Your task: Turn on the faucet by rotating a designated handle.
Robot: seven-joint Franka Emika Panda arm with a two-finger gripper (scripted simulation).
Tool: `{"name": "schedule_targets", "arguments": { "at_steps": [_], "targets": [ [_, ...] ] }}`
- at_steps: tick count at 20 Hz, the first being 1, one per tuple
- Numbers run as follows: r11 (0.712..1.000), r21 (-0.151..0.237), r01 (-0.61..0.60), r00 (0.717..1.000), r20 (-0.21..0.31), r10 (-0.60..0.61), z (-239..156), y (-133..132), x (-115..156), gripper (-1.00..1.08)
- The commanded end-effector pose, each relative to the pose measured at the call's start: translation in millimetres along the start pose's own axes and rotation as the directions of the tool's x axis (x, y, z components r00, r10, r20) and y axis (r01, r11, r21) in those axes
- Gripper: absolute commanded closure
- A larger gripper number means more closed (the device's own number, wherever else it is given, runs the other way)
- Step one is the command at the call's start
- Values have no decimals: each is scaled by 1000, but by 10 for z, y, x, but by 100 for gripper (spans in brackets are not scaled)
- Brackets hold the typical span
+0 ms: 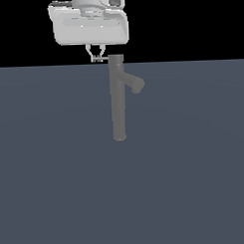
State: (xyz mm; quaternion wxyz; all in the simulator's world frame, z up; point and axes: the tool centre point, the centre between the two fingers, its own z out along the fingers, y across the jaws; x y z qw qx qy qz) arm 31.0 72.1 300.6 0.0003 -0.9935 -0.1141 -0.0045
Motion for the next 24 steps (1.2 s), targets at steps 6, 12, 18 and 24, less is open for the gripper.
{"name": "schedule_targets", "arguments": {
  "at_steps": [6,12,18,24],
  "targets": [
    [1000,0,-1,1000,2,1,-1,48,-147,108],
    [1000,0,-2,1000,5,2,-2,134,-345,108],
    [1000,0,-3,1000,8,3,-4,207,-517,108],
    [1000,0,4,1000,2,-4,-1,429,-549,108]
  ]
}}
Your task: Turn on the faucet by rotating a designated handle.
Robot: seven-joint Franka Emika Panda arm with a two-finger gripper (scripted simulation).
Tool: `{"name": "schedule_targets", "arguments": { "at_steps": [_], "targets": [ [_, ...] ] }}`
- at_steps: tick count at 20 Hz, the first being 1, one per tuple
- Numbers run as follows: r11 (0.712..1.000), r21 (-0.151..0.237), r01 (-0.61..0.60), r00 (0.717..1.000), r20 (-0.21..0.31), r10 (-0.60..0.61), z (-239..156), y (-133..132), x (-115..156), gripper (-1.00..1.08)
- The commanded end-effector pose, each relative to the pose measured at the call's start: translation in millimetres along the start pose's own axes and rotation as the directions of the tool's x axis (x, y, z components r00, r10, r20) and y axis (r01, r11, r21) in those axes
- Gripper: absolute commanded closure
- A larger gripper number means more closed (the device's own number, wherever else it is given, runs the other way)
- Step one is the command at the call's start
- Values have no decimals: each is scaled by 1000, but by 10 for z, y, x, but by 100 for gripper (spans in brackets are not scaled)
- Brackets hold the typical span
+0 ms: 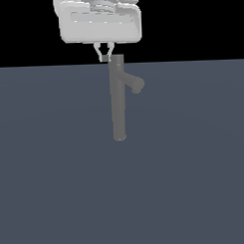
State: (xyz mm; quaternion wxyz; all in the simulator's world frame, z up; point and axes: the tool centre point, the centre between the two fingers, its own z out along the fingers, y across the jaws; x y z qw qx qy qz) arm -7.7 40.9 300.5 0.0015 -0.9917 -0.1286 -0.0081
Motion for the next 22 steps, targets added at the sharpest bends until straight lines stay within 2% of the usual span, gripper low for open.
{"name": "schedule_targets", "arguments": {
  "at_steps": [1,5,6,18,19,20,22],
  "targets": [
    [1000,-2,-27,1000,11,27,-1,270,-139,108],
    [999,-1,-32,999,16,32,-6,454,-236,108],
    [1000,2,17,1000,3,-17,5,145,-82,108],
    [1000,-1,-30,999,16,30,-2,865,-7,108],
    [1000,-1,-30,999,16,30,-2,865,-7,108],
    [1000,19,19,999,40,-20,13,476,-53,108],
    [1000,17,14,999,38,-14,13,532,3,108]
  ]
}}
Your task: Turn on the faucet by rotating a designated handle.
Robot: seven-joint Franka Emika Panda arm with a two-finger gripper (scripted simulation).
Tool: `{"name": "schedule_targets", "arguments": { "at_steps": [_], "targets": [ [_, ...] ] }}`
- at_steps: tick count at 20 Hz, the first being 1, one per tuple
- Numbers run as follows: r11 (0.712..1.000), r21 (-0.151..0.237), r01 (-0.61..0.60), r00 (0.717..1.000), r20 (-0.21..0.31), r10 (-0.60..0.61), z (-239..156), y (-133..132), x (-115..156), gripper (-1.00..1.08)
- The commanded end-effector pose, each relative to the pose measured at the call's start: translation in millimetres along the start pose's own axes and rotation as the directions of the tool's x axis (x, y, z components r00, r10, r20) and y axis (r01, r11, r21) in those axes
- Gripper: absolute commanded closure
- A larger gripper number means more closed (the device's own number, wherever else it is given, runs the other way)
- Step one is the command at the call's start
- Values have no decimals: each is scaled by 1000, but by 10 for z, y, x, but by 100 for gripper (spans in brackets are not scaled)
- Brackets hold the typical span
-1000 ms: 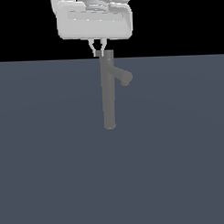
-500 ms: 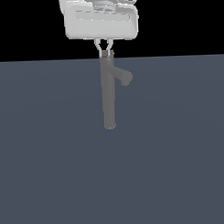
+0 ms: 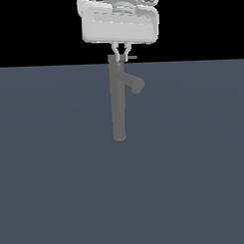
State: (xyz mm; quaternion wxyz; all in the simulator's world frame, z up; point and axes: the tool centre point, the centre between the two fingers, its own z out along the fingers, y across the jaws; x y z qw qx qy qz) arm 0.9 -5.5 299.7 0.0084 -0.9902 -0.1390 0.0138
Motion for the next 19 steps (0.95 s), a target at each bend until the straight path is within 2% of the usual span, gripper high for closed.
{"name": "schedule_targets", "arguments": {
  "at_steps": [1,19],
  "targets": [
    [1000,-4,-10,1000,-5,10,3,91,64,108],
    [998,-19,-54,998,-26,53,-33,556,489,108]
  ]
}}
